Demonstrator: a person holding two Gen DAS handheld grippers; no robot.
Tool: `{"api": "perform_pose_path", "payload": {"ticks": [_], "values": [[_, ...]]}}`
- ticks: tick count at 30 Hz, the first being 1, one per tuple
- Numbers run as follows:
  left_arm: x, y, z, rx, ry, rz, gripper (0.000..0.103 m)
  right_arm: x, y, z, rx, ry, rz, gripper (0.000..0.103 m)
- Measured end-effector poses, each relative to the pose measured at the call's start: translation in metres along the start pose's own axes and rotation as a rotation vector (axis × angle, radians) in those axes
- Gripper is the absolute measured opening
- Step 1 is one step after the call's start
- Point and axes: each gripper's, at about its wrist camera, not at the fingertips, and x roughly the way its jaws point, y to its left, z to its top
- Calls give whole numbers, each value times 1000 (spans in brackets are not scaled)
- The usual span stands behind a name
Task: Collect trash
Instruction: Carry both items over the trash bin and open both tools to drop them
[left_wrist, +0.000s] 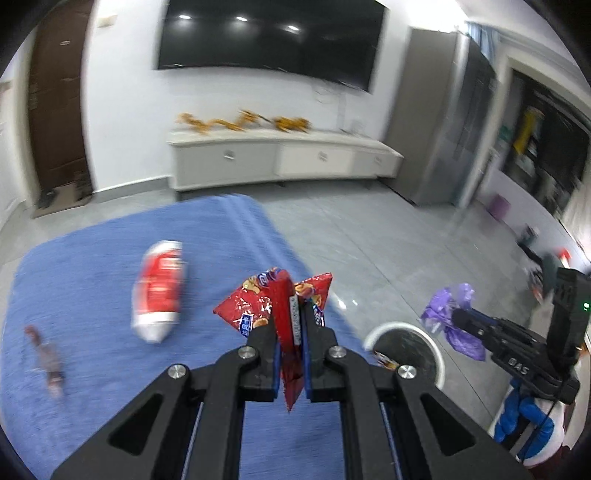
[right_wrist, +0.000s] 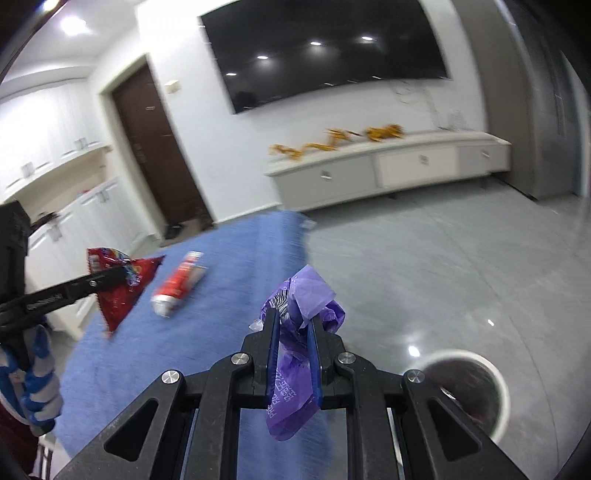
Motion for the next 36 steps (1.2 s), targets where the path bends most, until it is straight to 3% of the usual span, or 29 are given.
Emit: {"api": "perform_pose_path", "payload": {"ticks": [8, 17, 23, 27, 29, 32, 33, 36], "values": [[81, -114, -5, 153, 134, -147, 8, -4, -95, -41, 135, 94, -188, 14], [162, -200, -11, 222, 255, -232, 9, 36, -155, -64, 245, 187, -232, 14], [206, -218, -15, 201, 325, -247, 11, 49, -182, -83, 292, 222, -244, 18], [229, -221, -19, 170, 380, -266, 12, 54, -195, -89, 311, 230, -267, 42], [235, -220, -19, 168, 389, -265, 13, 54, -198, -91, 318, 232, -272, 43], [240, -216, -20, 153, 399, -271, 31, 55, -198, -93, 319, 239, -282, 43], [240, -216, -21, 148, 394, -271, 44, 54, -198, -93, 319, 241, -285, 43], [239, -216, -23, 143, 392, -274, 47, 51, -198, -93, 314, 240, -292, 43]]}}
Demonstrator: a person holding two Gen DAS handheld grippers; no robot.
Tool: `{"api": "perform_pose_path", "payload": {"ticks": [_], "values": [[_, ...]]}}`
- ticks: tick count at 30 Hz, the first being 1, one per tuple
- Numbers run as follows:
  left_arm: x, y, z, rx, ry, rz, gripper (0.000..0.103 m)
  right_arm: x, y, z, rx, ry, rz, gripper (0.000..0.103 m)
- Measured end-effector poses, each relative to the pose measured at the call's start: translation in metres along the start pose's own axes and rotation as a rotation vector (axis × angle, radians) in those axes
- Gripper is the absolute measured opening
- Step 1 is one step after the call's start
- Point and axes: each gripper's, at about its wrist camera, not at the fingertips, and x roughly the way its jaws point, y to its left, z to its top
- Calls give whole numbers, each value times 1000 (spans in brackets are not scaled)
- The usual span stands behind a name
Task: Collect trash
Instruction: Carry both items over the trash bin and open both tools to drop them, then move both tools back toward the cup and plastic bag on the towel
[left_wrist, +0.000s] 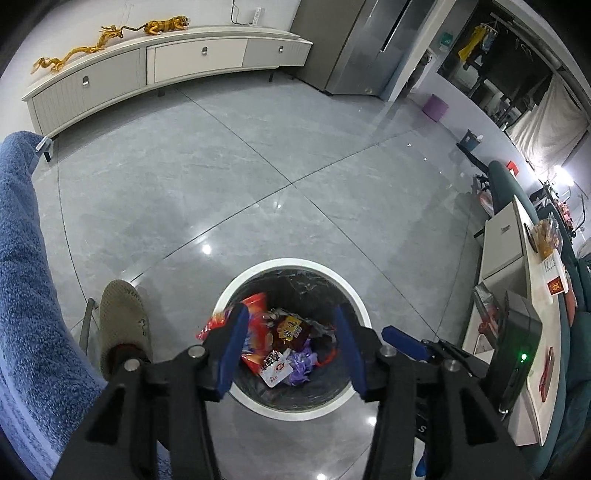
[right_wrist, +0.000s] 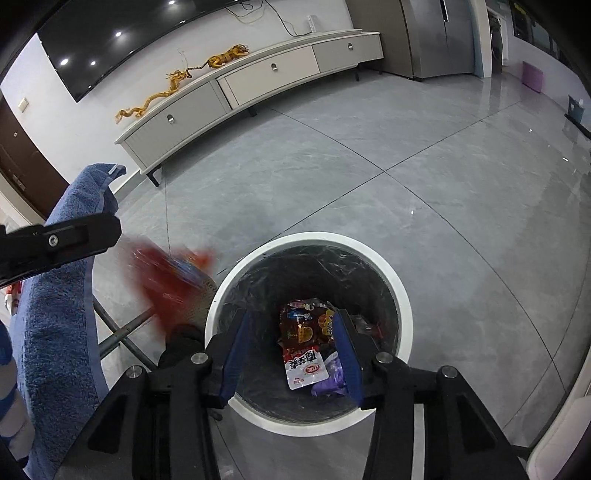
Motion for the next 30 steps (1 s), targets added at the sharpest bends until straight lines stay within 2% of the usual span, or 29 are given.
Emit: {"api": "perform_pose_path", "payload": {"ticks": [7, 16, 23, 30], "values": [[-16, -4, -8, 12, -23, -10, 47, -15, 2, -1, -1, -21, -20, 43], [-60, 1, -26, 20, -95, 43, 47, -42, 19, -2, -28, -59, -8, 43], [-109, 28, -48, -16, -167, 96, 47, -68, 60, 3, -86, -106, 48, 43], [-146, 73, -70, -84, -203, 206, 52, -75, 114, 9, -164, -114, 115, 47]]}}
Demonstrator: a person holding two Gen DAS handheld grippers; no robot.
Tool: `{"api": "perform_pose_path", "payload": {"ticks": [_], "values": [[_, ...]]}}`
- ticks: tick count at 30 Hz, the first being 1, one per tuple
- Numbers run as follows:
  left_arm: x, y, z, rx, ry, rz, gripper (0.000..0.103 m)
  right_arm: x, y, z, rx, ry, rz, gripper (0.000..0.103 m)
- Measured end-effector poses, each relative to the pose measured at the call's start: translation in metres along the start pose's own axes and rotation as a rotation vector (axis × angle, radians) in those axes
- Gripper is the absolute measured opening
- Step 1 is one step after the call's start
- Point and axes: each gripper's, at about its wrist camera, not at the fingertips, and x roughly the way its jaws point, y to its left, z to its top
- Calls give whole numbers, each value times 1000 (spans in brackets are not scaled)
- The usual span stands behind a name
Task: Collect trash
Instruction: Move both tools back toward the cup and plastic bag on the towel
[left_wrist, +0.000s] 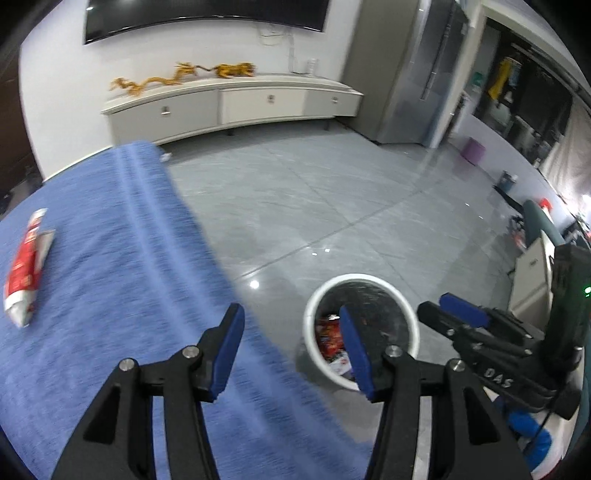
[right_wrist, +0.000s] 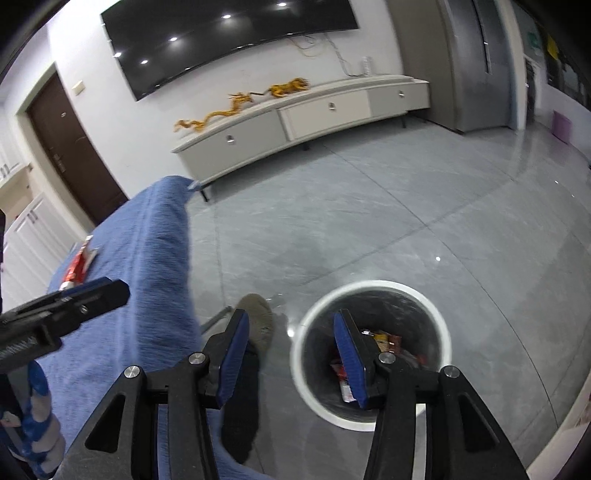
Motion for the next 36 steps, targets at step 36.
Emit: {"api": "perform_pose_path", "payload": {"ticks": [36], "values": [[-162, 328, -77, -413, -102, 535, 55, 86, 253, 51, -298, 130, 292, 54]]}}
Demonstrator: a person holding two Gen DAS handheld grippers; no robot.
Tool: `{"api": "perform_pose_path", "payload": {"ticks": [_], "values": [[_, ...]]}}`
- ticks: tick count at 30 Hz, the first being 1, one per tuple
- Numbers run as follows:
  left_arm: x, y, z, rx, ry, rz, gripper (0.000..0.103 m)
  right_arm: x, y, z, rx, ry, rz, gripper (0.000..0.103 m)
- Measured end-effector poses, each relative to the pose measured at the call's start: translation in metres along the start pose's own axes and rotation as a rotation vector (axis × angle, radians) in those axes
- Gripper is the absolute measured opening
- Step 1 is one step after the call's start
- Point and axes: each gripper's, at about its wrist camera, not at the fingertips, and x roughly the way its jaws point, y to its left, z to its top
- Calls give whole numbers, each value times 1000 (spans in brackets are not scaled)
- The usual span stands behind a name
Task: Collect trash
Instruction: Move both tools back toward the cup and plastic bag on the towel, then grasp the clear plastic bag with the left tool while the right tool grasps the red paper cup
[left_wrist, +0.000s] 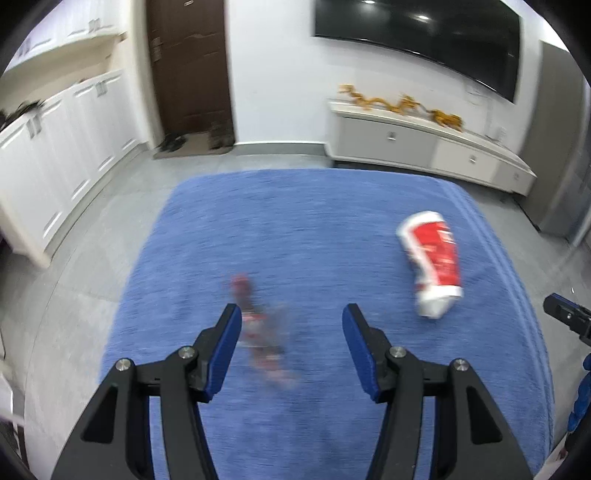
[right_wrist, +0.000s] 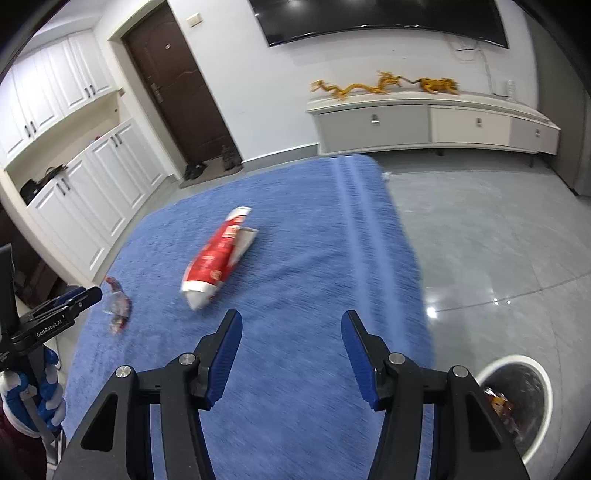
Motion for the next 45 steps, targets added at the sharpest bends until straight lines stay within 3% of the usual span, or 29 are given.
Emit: {"api": "perform_pose_path", "payload": {"ticks": [7, 15, 21, 24, 25, 28, 31, 45], "values": [[24, 41, -5, -81, 53, -1, 55, 48, 31, 25, -3, 37, 51, 58], [61, 38, -17, -74, 129, -13, 55, 104, 42, 43, 44, 98, 81, 59], [72, 33, -21, -48, 139, -25, 54, 132, 43, 45, 92, 126, 132, 59], [76, 29, -23, -31, 146, -27, 43, 138, 44, 47, 92, 131, 151, 58], [77, 28, -23, -29, 151, -29, 40, 139, 44, 47, 98, 134, 166, 52], [78, 24, -24, -14, 148, -20, 27, 137, 45, 45, 103, 119, 194, 45], [77, 22, -24, -3, 149, -20, 20, 129, 43, 41, 109, 104, 230, 37], [35, -11, -26, 44, 93, -38, 14, 51, 15, 11, 158, -6, 289, 31]]}}
